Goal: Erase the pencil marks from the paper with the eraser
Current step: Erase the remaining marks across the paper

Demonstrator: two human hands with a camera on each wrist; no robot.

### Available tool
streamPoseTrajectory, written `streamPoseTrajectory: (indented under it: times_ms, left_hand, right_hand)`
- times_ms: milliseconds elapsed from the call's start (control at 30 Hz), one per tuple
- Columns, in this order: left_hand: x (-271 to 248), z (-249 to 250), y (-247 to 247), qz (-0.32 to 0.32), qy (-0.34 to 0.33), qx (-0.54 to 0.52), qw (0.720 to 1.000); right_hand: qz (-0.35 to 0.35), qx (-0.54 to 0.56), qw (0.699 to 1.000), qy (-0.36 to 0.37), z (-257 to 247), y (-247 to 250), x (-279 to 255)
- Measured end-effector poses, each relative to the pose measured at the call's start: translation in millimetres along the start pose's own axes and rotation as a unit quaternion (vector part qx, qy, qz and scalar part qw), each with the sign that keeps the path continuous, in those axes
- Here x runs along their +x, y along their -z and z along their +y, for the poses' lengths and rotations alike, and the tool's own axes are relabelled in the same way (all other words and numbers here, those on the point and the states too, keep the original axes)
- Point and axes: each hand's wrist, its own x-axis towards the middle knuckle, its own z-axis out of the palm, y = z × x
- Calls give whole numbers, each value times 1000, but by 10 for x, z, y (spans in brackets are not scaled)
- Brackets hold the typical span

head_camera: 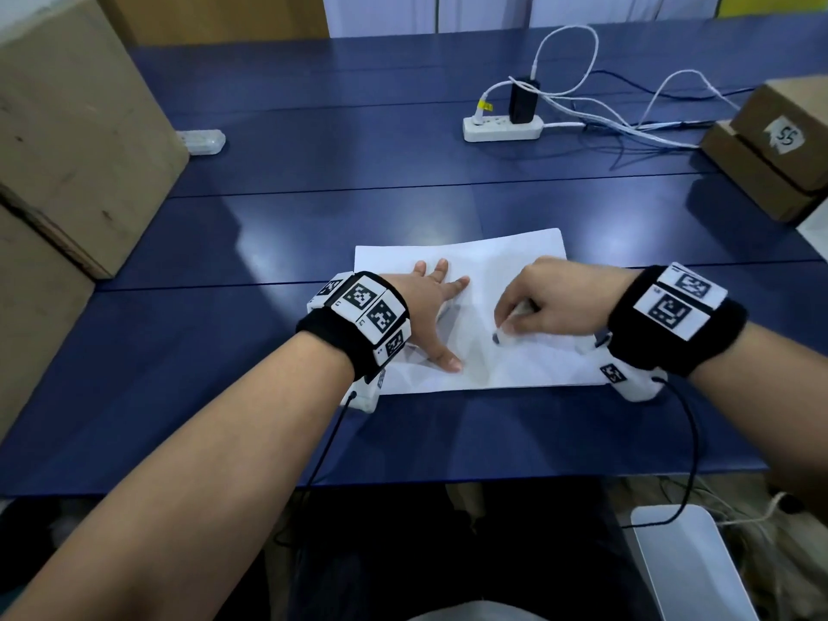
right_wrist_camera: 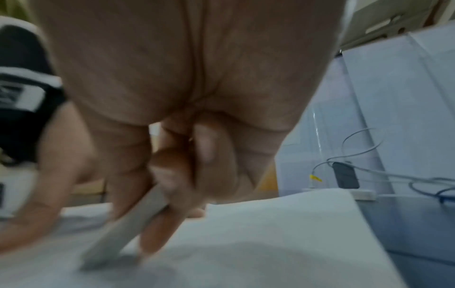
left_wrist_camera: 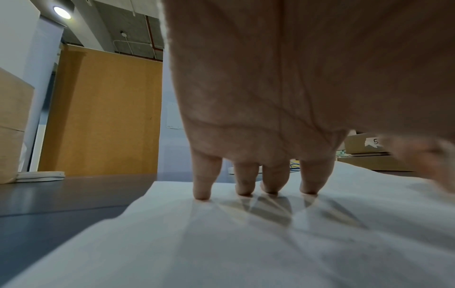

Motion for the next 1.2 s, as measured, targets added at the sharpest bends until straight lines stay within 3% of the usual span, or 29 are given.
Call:
streamPoseTrajectory:
  times_ms: [100, 267, 333, 467, 567, 733, 800, 1000, 1200]
  left_hand:
    - [2, 9, -1, -2, 3, 8, 1000]
    - [-18, 2, 10, -2, 0, 5, 1000]
    - [-15, 6, 16, -3, -1, 3, 1000]
    - [-3, 4, -7, 0, -1, 2, 1000]
    - [4, 7, -8, -1, 0, 5, 1000]
    - [8, -5, 2, -3, -2, 4, 1000]
    - [13, -7, 0, -3, -3, 4, 1000]
    - [5, 3, 4, -9, 2, 5, 1000]
    - [-9, 1, -2, -3, -1, -1, 1000]
  right_hand:
    - [-66, 11, 997, 34, -75, -43, -57]
    - [63, -10, 996, -62, 84, 41, 103]
    - [80, -30, 994, -75, 111, 29, 109]
    - [12, -32, 999, 15, -45, -25, -16]
    - [-39, -22, 999, 17, -104, -17, -51]
    - [72, -28, 993, -89, 84, 40, 91]
    - [84, -51, 992, -85, 96, 32, 70]
    - [-68, -6, 997, 20, -68, -39, -86]
    - [85, -40, 992, -85, 137, 56, 79]
